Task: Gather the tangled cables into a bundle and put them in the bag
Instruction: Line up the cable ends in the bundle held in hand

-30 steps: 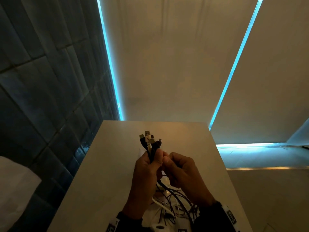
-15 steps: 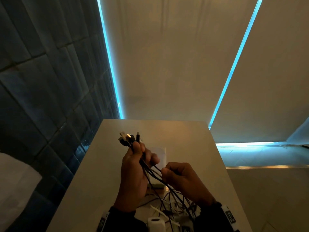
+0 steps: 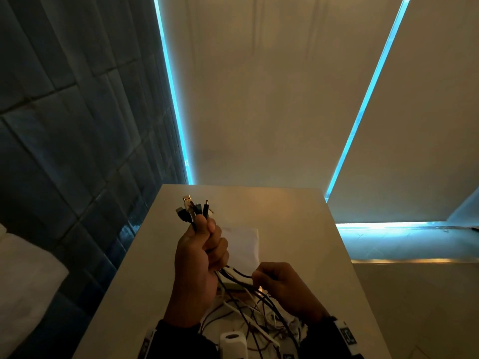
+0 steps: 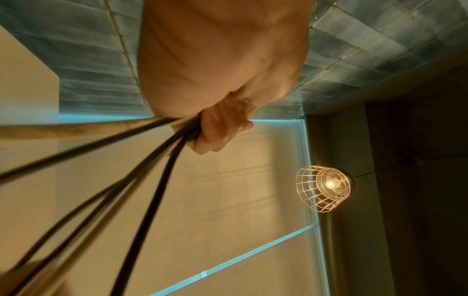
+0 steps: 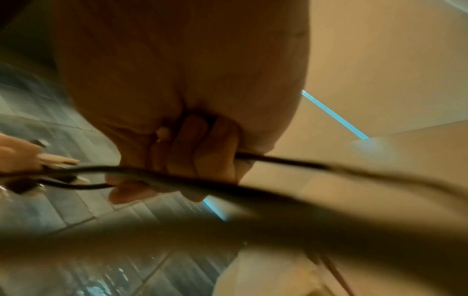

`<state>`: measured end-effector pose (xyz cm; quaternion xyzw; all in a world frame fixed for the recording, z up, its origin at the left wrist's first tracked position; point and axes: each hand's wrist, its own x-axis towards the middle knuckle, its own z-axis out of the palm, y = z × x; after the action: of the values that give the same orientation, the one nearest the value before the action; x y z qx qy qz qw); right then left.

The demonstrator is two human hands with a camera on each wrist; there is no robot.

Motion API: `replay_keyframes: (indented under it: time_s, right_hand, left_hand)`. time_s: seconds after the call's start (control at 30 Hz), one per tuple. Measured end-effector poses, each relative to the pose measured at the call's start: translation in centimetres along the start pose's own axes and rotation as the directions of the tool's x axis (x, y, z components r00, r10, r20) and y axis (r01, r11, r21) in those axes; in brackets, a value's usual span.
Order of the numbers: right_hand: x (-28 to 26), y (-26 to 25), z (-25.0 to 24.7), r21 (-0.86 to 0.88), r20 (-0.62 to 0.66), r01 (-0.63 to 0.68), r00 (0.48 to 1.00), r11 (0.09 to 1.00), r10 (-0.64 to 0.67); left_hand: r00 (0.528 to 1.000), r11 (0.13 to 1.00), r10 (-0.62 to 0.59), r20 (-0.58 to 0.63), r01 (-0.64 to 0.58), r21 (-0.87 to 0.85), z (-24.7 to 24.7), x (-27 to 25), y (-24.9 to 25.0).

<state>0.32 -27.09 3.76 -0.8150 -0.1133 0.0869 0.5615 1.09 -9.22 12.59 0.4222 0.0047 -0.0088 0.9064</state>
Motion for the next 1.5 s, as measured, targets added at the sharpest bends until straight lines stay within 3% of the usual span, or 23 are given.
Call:
replay_keyframes:
  time_s: [0.17, 0.27, 0.33, 0.43, 0.6, 0.73, 0.9, 1.13, 1.3, 1.5]
  right_hand:
    - [0.2, 2.2, 0.3, -0.153, -0.201, -0.035, 0.98, 0.988, 0.003]
    - [0.4, -0.4, -0.5, -0.048, -0.367, 0.04, 0.929, 0.998, -0.055]
    - [0.2, -3.0, -1.2, 0.074, -0.406, 0.152, 0.907, 0.986, -0.11]
    - [-0.5, -6.4, -1.3, 0.103, -0.36, 0.281, 0.905, 0.954, -0.228]
    - [-1.1, -7.2, -1.0, 0.165, -0.265, 0.342, 0.919, 0.925, -0.292]
    - [-0.9, -7.3, -0.6, 0.246, -0.122, 0.286, 0.957, 0.926, -0.263]
    - [-0.1, -5.7, 0.6, 0.258, -0.066, 0.251, 0.968, 0.933, -0.242]
    - [0.0, -4.8, 0.8, 0.288, -0.004, 0.183, 0.982, 0.94, -0.19]
    - [-0.4, -3.3, 0.3, 0.418, 0.031, 0.072, 0.995, 0.906, -0.093]
    - [-0.4, -1.3, 0.7, 0.387, 0.037, 0.015, 0.999, 0.922, -0.032]
  left_hand:
    - [0.999, 0.994, -0.029, -0.026, 0.031, 0.106, -0.3, 0.1, 0.3]
    - [0.996, 0.963, -0.065, -0.058, 0.078, 0.258, -0.1, -0.1, -0.2]
    - [0.995, 0.933, -0.077, -0.068, 0.096, 0.348, 0.0, -0.2, -0.7]
    - [0.993, 0.904, -0.091, -0.081, 0.116, 0.411, 0.2, -0.4, -1.1]
    - [0.988, 0.917, -0.129, -0.085, 0.152, 0.368, 0.9, -0.2, -0.6]
    - [0.986, 0.973, -0.166, -0.031, 0.169, 0.16, 1.6, -0.5, -0.6]
    - [0.991, 0.989, -0.135, -0.001, 0.134, -0.055, 1.8, -0.4, -0.8]
    - [0.996, 0.997, -0.072, 0.051, 0.07, 0.028, 1.5, -0.4, -1.1]
    - [0.998, 0.997, -0.041, 0.041, 0.038, 0.07, 1.1, 0.0, -0.6]
    - [0.999, 0.998, -0.042, 0.03, 0.04, 0.046, 0.9, -0.1, -0.5]
